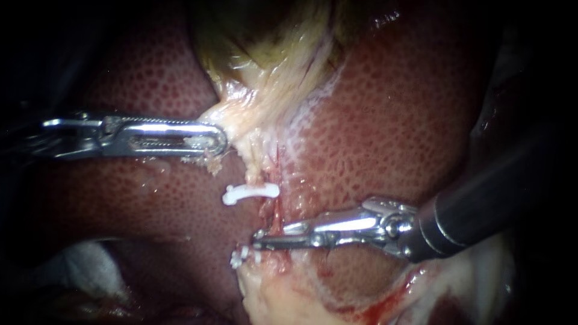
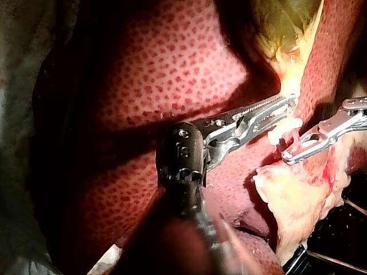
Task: Going back first clip right tube
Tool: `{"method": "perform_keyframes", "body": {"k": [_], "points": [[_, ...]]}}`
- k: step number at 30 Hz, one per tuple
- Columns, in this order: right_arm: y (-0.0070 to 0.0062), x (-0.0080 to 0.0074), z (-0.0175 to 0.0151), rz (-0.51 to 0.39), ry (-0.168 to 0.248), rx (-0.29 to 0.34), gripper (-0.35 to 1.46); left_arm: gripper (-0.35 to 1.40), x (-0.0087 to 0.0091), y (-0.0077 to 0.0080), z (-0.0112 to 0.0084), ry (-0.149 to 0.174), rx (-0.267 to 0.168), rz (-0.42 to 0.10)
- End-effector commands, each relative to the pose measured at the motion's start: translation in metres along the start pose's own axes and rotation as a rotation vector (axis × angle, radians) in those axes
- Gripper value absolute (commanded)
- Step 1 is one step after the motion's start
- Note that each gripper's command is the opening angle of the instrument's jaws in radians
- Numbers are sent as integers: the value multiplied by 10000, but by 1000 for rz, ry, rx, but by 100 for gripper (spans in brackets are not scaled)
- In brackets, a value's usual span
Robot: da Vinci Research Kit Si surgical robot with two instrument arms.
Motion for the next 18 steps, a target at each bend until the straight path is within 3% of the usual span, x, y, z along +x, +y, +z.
{"method": "perform_keyframes", "body": {"k": [1, 12, 13, 14, 16, 18], "points": [[-1, 0, 1, -1, -6, -5, -35, -35, 0, 0, 0, 0, -1, 0], [-1, 0, 3, -12, -13, -22, -31, -35, 0, 0, 0, 0, -1, 0], [-2, 0, 4, -143, 11, -27, -8, -35, 0, 0, 0, 0, -1, 0], [-2, 1, 6, -208, 19, -25, 9, -35, 0, 0, 0, 0, -1, 0], [0, 6, 13, -236, 24, -27, 45, -35, 0, 0, 0, 0, -1, 0], [3, 11, 19, -276, 46, -59, 49, -35, 0, 0, 0, 0, -1, 0]]}}
